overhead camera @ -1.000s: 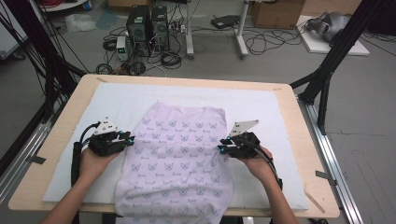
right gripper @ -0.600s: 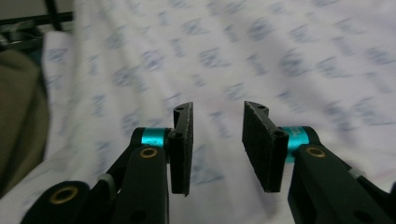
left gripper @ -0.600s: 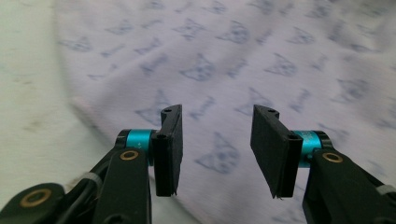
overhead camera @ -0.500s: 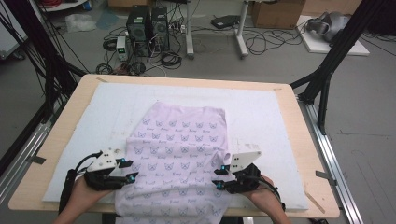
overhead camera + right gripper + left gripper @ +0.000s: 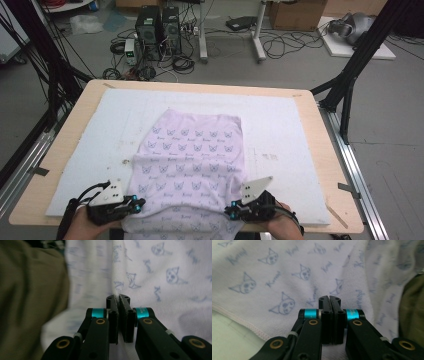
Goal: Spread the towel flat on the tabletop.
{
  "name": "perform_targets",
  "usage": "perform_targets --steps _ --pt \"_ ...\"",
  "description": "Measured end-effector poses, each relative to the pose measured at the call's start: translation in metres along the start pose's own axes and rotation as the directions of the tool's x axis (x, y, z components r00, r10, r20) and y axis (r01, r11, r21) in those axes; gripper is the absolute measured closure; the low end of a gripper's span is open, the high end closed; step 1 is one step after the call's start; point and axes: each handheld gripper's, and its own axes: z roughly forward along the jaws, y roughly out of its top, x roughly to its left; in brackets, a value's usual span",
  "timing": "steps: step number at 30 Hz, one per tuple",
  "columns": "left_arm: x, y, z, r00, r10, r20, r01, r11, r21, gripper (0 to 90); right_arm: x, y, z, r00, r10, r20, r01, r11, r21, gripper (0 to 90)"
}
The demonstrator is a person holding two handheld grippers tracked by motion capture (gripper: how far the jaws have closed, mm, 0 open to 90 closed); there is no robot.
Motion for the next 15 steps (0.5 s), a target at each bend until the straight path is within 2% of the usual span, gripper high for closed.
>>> perform_targets --steps 1,2,3,5,7,9,12,15 --pt "-0.003 0.000 -0.005 1.0000 -0.002 -0.001 0.002 0.9999 -0.012 86.8 0.008 0.001 -0.004 0.9999 -0.005 -0.016 0.005 1.000 -0.019 76.8" --pt "-0.004 0.001 -0.009 0.9999 -0.007 -0.014 0.007 0.9997 -0.023 81.2 0.012 0.003 -0.009 1.0000 -0.007 -0.003 0.007 0.999 -0.045 71.4" --pt "-0.004 0.002 -0.011 0.9995 -0.004 -0.032 0.003 0.9996 -0.029 73.7 0.014 0.004 -0.013 1.0000 0.004 -0.002 -0.004 0.998 -0.067 71.0" --pt "0.003 0.005 -0.010 0.9985 0.003 -0.055 -0.005 0.9992 -0.040 68.7 0.011 0.008 -0.021 0.9992 0.003 0.041 0.001 0.996 -0.093 69.3" --pt "0.011 0.008 -0.002 0.9975 -0.010 -0.070 0.007 0.9991 -0.041 64.5 0.000 0.011 -0.022 0.9966 0.021 0.080 -0.013 0.995 -0.100 68.3" --pt "0.020 0.008 0.010 0.9960 -0.016 -0.088 0.015 0.9998 -0.012 61.0 -0.012 0.013 -0.014 0.9900 0.016 0.140 -0.010 0.999 -0.044 65.0" --pt "0.029 0.005 0.026 0.9950 -0.018 -0.098 0.023 0.9984 0.051 58.4 -0.029 0.009 0.001 0.9858 0.026 0.166 -0.032 0.999 0.034 63.3" --pt "0.032 0.001 0.028 0.9959 -0.035 -0.083 0.038 0.9987 0.033 61.9 -0.031 0.001 0.012 0.9859 0.031 0.164 -0.042 0.997 0.063 65.2"
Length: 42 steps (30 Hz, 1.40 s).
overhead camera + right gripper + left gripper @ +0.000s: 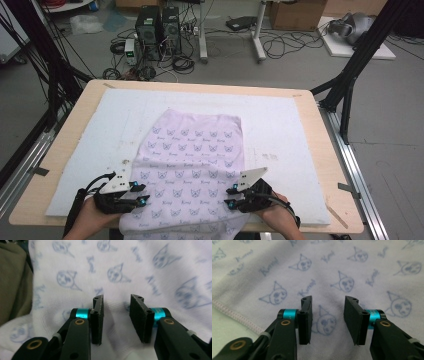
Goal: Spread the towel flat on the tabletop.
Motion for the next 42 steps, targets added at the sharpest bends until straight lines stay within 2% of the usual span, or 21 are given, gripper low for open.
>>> perform_targets --steps 2,4,7,11,12,15,17,18,21,24,25,28,30,32,37,40,42 --pt "0.000 0.000 -0.001 0.9999 0.012 0.007 -0.012 0.9999 0.003 79.3 0.002 -0.003 0.000 1.0000 0.001 0.004 -0.001 1.000 -0.026 74.6" --pt "-0.002 0.001 -0.001 0.9998 0.020 0.005 -0.020 0.9998 0.007 86.4 0.003 -0.002 0.000 0.9997 -0.023 -0.012 0.023 1.000 -0.019 85.4" --pt "-0.003 0.002 -0.001 0.9994 0.029 -0.021 -0.029 0.9996 0.007 88.0 0.008 0.004 -0.002 0.9987 -0.050 0.013 0.049 0.999 0.015 86.9" --pt "0.007 0.012 -0.004 0.9959 0.015 -0.090 -0.017 0.9994 -0.029 88.2 -0.003 0.015 -0.013 0.9947 -0.041 0.094 0.044 0.999 -0.025 87.0" --pt "0.011 0.017 -0.005 0.9933 0.010 -0.115 -0.015 0.9988 -0.046 88.2 -0.008 0.019 -0.016 0.9919 -0.040 0.121 0.044 0.999 -0.031 86.9" --pt "0.025 0.031 -0.004 0.9795 -0.014 -0.201 -0.003 0.9962 -0.088 88.2 -0.024 0.034 -0.017 0.9835 -0.037 0.177 0.043 0.999 -0.031 86.7" --pt "0.035 0.036 0.002 0.9745 -0.036 -0.221 0.017 0.9959 -0.089 88.2 -0.038 0.039 -0.011 0.9765 -0.041 0.212 0.044 0.999 -0.006 86.6" --pt "0.039 0.036 0.007 0.9730 -0.042 -0.227 0.024 0.9965 -0.080 88.1 -0.043 0.038 -0.008 0.9771 -0.032 0.210 0.032 0.999 0.005 86.7" --pt "0.046 0.033 0.021 0.9754 -0.053 -0.214 0.044 0.9980 -0.045 87.4 -0.057 0.032 0.004 0.9829 0.018 0.183 -0.024 0.999 0.029 86.1" --pt "0.047 0.029 0.023 0.9759 -0.055 -0.211 0.048 0.9981 -0.040 78.9 -0.058 0.029 0.006 0.9820 0.024 0.187 -0.026 1.000 0.008 79.9" --pt "0.048 0.028 0.020 0.9766 -0.058 -0.207 0.049 0.9976 -0.049 75.7 -0.058 0.029 0.003 0.9816 0.027 0.189 -0.027 1.000 -0.002 77.8" --pt "0.045 0.028 0.004 0.9795 -0.062 -0.192 0.043 0.9940 -0.101 68.7 -0.051 0.030 -0.011 0.9804 0.037 0.194 -0.023 0.997 -0.077 71.7" --pt "0.040 0.030 -0.008 0.9818 -0.057 -0.181 0.033 0.9907 -0.132 66.3 -0.043 0.030 -0.022 0.9823 0.031 0.184 -0.006 0.991 -0.135 69.8" --pt "0.033 0.029 -0.017 0.9854 -0.043 -0.165 0.018 0.9881 -0.153 64.7 -0.033 0.028 -0.029 0.9856 0.012 0.168 0.016 0.986 -0.164 68.4" --pt "0.012 0.020 -0.025 0.9934 -0.004 -0.114 -0.013 0.9891 -0.147 60.7 -0.010 0.013 -0.029 0.9926 -0.033 0.117 0.048 0.990 -0.135 64.7" --pt "0.004 0.012 -0.018 0.9976 0.024 -0.065 -0.030 0.9947 -0.098 59.5 -0.004 0.004 -0.021 0.9957 -0.047 0.080 0.055 0.994 -0.099 63.2" --pt "0.002 0.007 -0.011 0.9992 0.023 -0.034 -0.024 0.9982 -0.054 59.5 -0.004 0.000 -0.013 0.9972 -0.042 0.062 0.046 0.997 -0.065 63.2"
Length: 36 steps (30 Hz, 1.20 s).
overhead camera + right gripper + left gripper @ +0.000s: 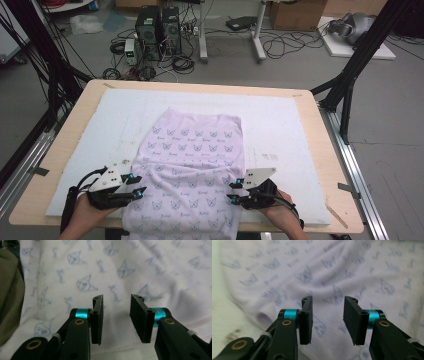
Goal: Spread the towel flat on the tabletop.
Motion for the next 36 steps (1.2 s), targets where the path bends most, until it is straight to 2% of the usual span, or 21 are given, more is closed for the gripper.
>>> perform_targets --steps 2,4,5,6,8,10,14,16,17,18,19,21,25,26,27,28,29,30,31,34,36 --pt "-0.001 -0.005 0.008 0.9994 -0.001 0.035 -0.001 0.9986 0.052 62.7 -0.001 -0.003 0.008 0.9999 0.004 -0.010 -0.004 0.999 0.034 68.5" --pt "-0.003 -0.008 0.010 0.9991 0.006 0.042 -0.008 0.9987 0.051 72.3 -0.003 -0.006 0.011 0.9984 0.032 -0.047 -0.031 0.999 0.030 80.8" --pt "-0.005 -0.007 0.010 0.9989 0.001 0.047 -0.004 0.9982 0.060 83.9 -0.003 -0.007 0.010 0.9972 0.049 -0.056 -0.048 0.999 0.024 84.9" --pt "-0.007 -0.005 0.010 0.9992 0.016 0.036 -0.018 0.9973 0.071 86.8 -0.001 -0.008 0.010 0.9972 0.052 -0.055 -0.051 0.999 0.020 85.7" --pt "-0.011 -0.005 0.007 0.9987 0.029 0.041 -0.033 0.9962 0.081 87.8 0.003 -0.010 0.007 0.9969 0.045 -0.064 -0.044 0.999 0.018 86.5" --pt "-0.016 -0.008 0.000 0.9983 0.012 0.056 -0.017 0.9970 0.076 88.1 0.011 -0.011 0.002 0.9953 0.045 -0.086 -0.043 0.999 0.023 86.7" --pt "-0.039 -0.010 -0.027 0.9928 0.020 0.118 -0.024 0.9992 0.033 88.0 0.042 -0.014 -0.017 0.9906 0.027 -0.134 -0.028 1.000 -0.004 85.9" --pt "-0.044 -0.008 -0.033 0.9921 0.033 0.121 -0.034 0.9994 0.001 86.2 0.058 -0.009 -0.031 0.9906 0.003 -0.136 -0.009 0.999 -0.040 77.9" --pt "-0.044 -0.006 -0.033 0.9937 0.037 0.105 -0.037 0.9993 -0.008 80.4 0.059 -0.007 -0.034 0.9912 -0.002 -0.133 -0.006 0.999 -0.054 75.1" --pt "-0.041 -0.004 -0.030 0.9950 0.042 0.091 -0.041 0.9991 -0.009 72.4 0.058 -0.005 -0.038 0.9932 -0.005 -0.116 -0.004 0.997 -0.076 72.0" --pt "-0.038 -0.003 -0.027 0.9954 0.049 0.082 -0.048 0.9988 -0.011 69.7 0.054 -0.001 -0.038 0.9963 -0.007 -0.086 0.000 0.997 -0.077 70.2" --pt "-0.031 -0.001 -0.018 0.9966 0.040 0.072 -0.039 0.9992 -0.013 65.7 0.045 0.002 -0.034 0.9981 -0.007 -0.061 0.003 0.998 -0.068 67.2" --pt "-0.019 -0.003 0.004 0.9960 0.029 0.084 -0.033 0.9979 0.055 62.7 0.020 0.001 -0.006 0.9984 0.002 -0.056 -0.002 1.000 0.004 64.9" --pt "-0.018 -0.004 0.008 0.9958 0.034 0.086 -0.040 0.9965 0.074 63.5 0.016 -0.002 0.003 0.9976 0.012 -0.067 -0.010 0.999 0.031 65.5" --pt "-0.018 -0.007 0.009 0.9954 0.039 0.088 -0.044 0.9974 0.057 68.1 0.015 -0.003 0.008 0.9973 0.013 -0.072 -0.010 0.999 0.044 66.7" --pt "-0.018 -0.008 0.008 0.9943 0.036 0.101 -0.041 0.9978 0.052 79.3 0.013 -0.006 0.010 0.9964 0.024 -0.081 -0.023 1.000 0.021 74.5" --pt "-0.018 -0.008 0.008 0.9940 0.038 0.103 -0.045 0.9973 0.059 85.7 0.012 -0.007 0.010 0.9951 0.034 -0.093 -0.032 0.999 0.019 78.5" --pt "-0.020 -0.007 0.006 0.9943 0.046 0.096 -0.052 0.9965 0.065 87.2 0.011 -0.007 0.010 0.9944 0.029 -0.101 -0.027 0.999 0.021 85.6" --pt "-0.021 -0.007 0.005 0.9940 0.047 0.099 -0.054 0.9960 0.071 87.9 0.012 -0.007 0.009 0.9941 0.014 -0.107 -0.012 1.000 0.021 87.7" --pt "-0.030 -0.011 -0.010 0.9917 0.052 0.118 -0.057 0.9975 0.041 88.2 0.017 -0.006 0.003 0.9909 0.002 -0.135 0.001 1.000 0.023 88.5" --pt "-0.036 -0.013 -0.022 0.9903 0.057 0.127 -0.060 0.9981 0.015 87.8 0.029 -0.006 -0.010 0.9918 -0.024 -0.126 0.021 1.000 -0.018 87.7"
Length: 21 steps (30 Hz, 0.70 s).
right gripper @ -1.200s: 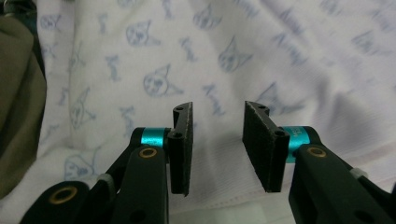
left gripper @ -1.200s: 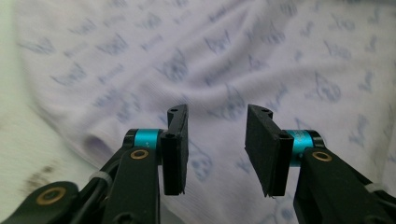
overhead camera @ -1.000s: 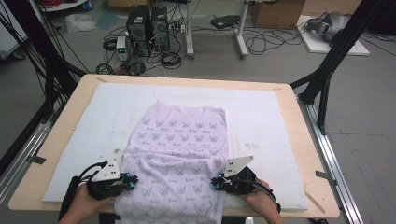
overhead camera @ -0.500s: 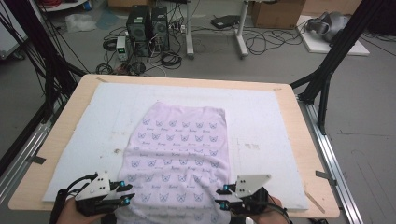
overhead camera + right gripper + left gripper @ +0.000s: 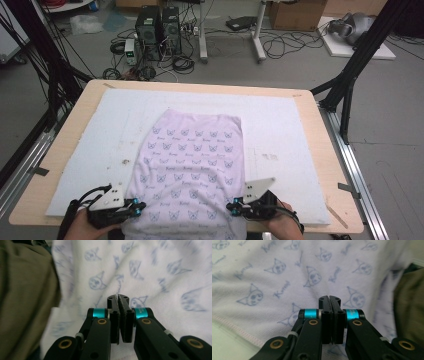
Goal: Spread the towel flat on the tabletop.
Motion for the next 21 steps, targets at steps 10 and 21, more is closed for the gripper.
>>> perform_targets --steps 10,21 --pt "0.027 0.003 0.007 0.9951 -0.046 -0.088 0.046 0.9989 -0.004 64.5 -0.021 -0.003 -0.002 0.9945 0.075 0.073 -0.074 0.997 -0.017 68.7" --pt "0.074 0.026 0.021 0.9871 -0.099 -0.126 0.089 0.9926 -0.082 61.7 -0.062 0.015 0.009 0.9855 0.112 0.127 -0.105 0.992 -0.064 61.3"
